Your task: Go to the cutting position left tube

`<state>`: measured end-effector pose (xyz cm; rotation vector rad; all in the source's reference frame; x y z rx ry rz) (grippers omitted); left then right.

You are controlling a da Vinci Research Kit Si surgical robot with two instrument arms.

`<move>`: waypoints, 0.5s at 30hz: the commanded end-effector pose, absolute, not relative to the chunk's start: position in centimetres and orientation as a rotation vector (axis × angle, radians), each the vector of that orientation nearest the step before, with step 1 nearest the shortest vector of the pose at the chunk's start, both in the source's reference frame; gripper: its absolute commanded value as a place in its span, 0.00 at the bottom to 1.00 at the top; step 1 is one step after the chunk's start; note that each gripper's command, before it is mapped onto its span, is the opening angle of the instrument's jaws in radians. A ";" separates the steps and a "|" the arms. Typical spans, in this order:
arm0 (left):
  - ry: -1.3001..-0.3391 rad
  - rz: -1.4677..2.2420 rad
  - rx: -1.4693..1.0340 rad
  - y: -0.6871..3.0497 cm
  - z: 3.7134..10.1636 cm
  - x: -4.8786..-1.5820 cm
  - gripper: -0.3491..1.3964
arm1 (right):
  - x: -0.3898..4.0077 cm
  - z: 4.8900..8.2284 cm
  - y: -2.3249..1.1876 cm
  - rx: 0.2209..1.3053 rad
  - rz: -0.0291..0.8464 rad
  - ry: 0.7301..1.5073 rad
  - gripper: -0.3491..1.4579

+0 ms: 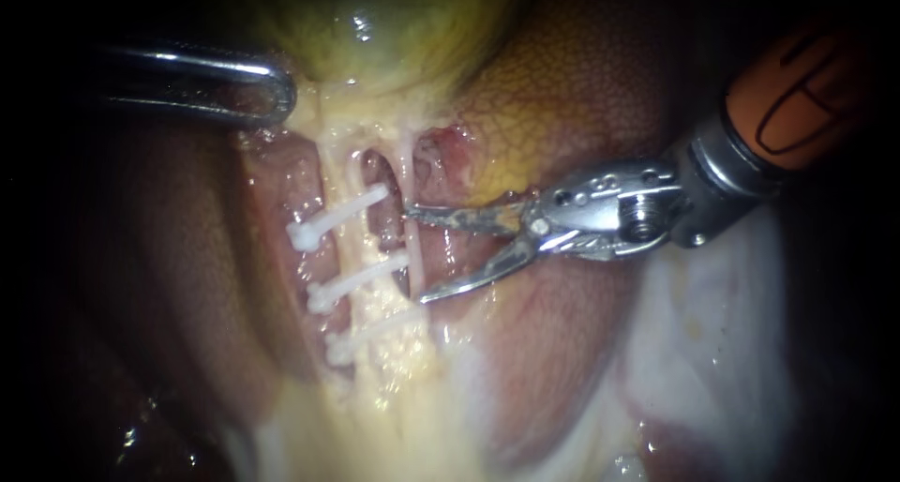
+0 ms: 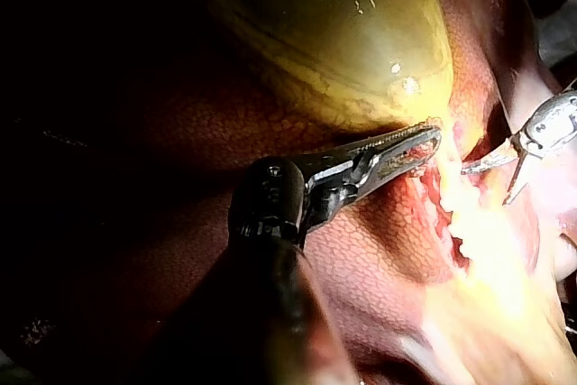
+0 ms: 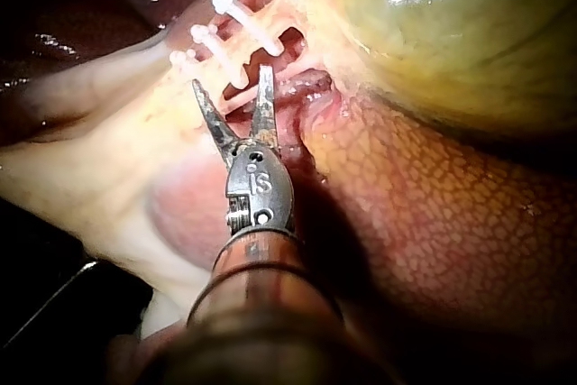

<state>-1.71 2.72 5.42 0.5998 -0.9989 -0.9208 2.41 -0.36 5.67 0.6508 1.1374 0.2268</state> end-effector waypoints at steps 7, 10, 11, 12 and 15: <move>-0.999 -0.921 0.599 2.72 5.43 -1.72 0.00 | 2.54 5.82 -0.31 0.692 0.221 1.145 0.91; -0.999 -0.921 0.598 2.71 5.43 -1.73 0.00 | 2.62 5.84 -0.28 0.712 0.223 1.165 0.91; -0.999 -0.922 0.598 2.71 5.43 -1.73 0.00 | 2.66 5.84 -0.27 0.721 0.221 1.178 0.91; -0.999 -0.922 0.598 2.71 5.44 -1.73 0.00 | 2.69 5.85 -0.27 0.730 0.220 1.184 0.91; -0.999 -0.922 0.597 2.71 5.45 -1.74 0.00 | 2.77 5.85 -0.26 0.775 0.217 1.219 0.91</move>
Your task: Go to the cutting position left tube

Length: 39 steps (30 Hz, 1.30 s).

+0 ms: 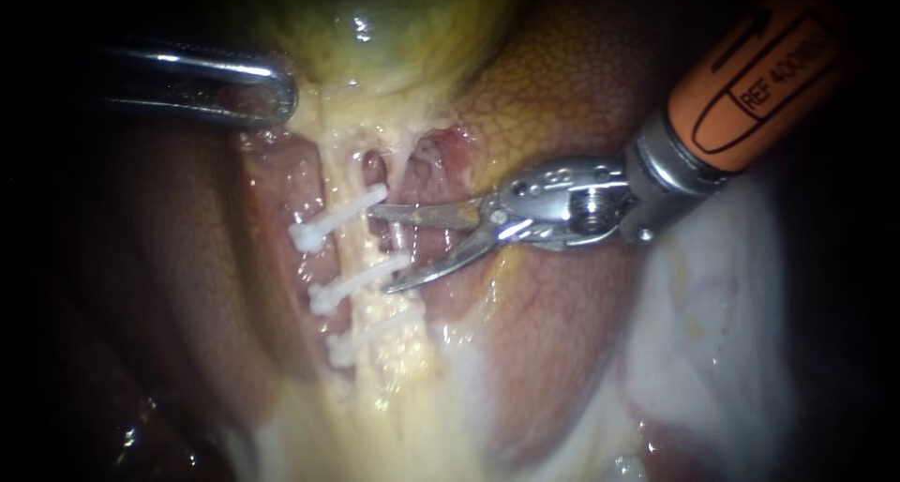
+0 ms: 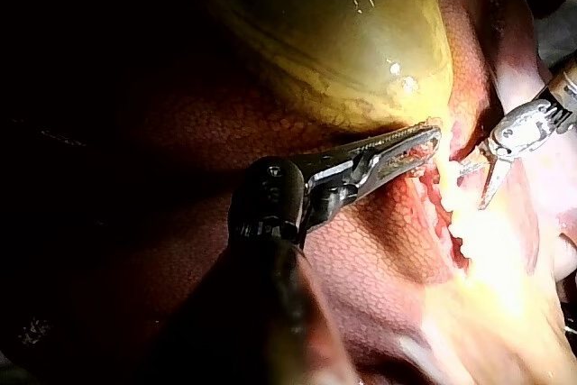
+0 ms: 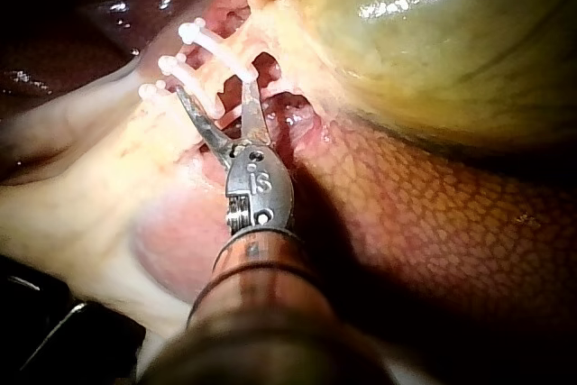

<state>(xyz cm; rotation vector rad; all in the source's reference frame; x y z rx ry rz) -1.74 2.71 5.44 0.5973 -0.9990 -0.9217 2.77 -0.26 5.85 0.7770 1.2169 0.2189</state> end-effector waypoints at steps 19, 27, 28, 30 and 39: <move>-0.999 -0.922 0.595 2.70 5.48 -1.76 0.00 | 3.12 5.80 -0.30 0.962 0.222 1.347 0.88; -0.999 -0.922 0.594 2.70 5.48 -1.77 0.00 | 3.25 5.77 -0.32 0.993 0.193 1.384 0.82; -0.999 -0.922 0.595 2.70 5.48 -1.77 0.00 | 3.27 5.76 -0.33 0.997 0.192 1.391 0.82; -0.999 -0.922 0.595 2.70 5.48 -1.77 0.00 | 3.29 5.75 -0.34 1.002 0.185 1.394 0.80; -0.999 -0.922 0.595 2.70 5.48 -1.77 0.00 | 3.38 5.56 -0.44 1.027 0.172 1.427 0.76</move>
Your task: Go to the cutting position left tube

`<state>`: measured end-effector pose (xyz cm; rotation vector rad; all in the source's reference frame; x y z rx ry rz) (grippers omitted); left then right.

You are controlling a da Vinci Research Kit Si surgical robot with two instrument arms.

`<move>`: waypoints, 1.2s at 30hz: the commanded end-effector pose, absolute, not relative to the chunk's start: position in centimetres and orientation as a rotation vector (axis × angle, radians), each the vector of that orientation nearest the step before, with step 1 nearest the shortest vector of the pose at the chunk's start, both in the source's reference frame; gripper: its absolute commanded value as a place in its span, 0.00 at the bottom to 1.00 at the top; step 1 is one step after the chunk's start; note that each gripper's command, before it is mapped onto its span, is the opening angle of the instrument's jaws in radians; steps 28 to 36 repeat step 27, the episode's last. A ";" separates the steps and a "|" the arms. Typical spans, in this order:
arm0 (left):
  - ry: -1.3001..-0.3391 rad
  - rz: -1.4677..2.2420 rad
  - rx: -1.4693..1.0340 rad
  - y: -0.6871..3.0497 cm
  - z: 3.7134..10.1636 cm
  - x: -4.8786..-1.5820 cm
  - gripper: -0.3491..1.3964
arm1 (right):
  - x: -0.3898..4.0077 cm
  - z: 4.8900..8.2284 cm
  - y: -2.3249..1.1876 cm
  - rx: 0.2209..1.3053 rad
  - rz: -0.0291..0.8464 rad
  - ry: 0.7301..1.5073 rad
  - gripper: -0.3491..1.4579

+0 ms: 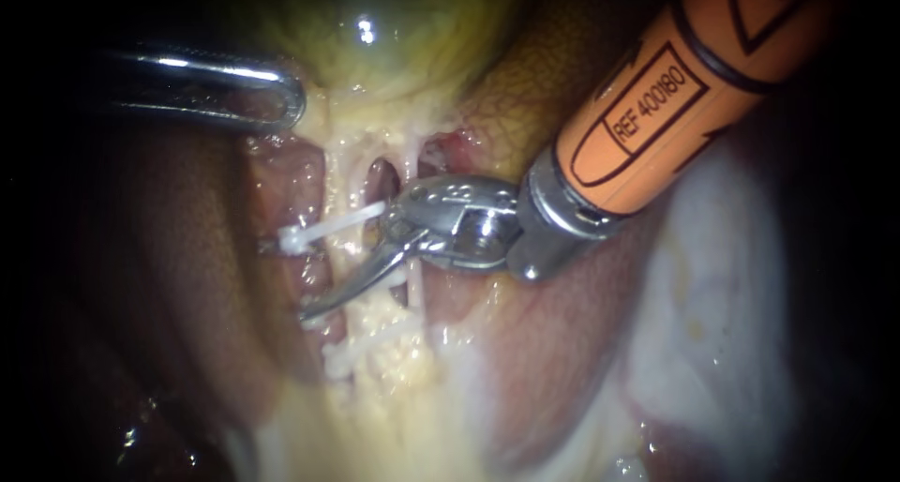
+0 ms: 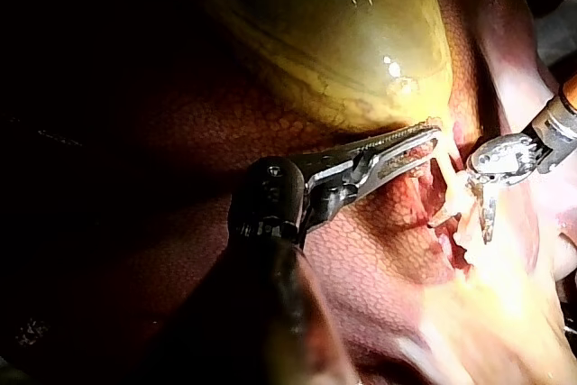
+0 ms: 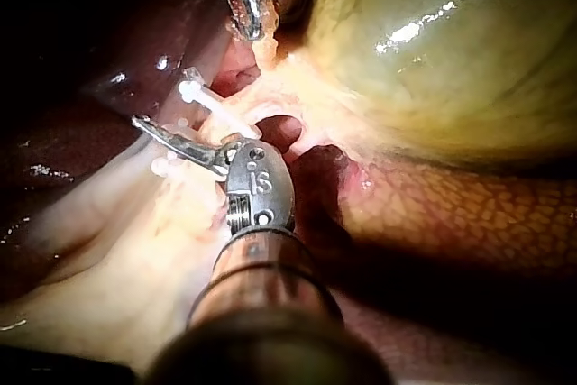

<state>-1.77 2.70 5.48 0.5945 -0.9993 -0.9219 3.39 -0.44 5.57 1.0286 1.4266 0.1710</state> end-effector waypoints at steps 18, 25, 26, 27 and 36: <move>-0.999 -0.922 0.595 2.70 5.47 -1.76 0.00 | 3.42 5.08 -0.43 1.067 0.181 1.483 0.76; -0.999 -0.922 0.595 2.70 5.47 -1.76 0.00 | 3.42 5.09 -0.43 1.062 0.185 1.483 0.78; -0.999 -0.922 0.595 2.70 5.47 -1.76 0.00 | 3.41 5.10 -0.43 1.059 0.188 1.482 0.78; -0.999 -0.922 0.595 2.70 5.47 -1.76 0.00 | 3.41 5.11 -0.44 1.057 0.190 1.482 0.79; -0.999 -0.922 0.595 2.70 5.47 -1.76 0.00 | 3.41 5.11 -0.44 1.057 0.190 1.482 0.79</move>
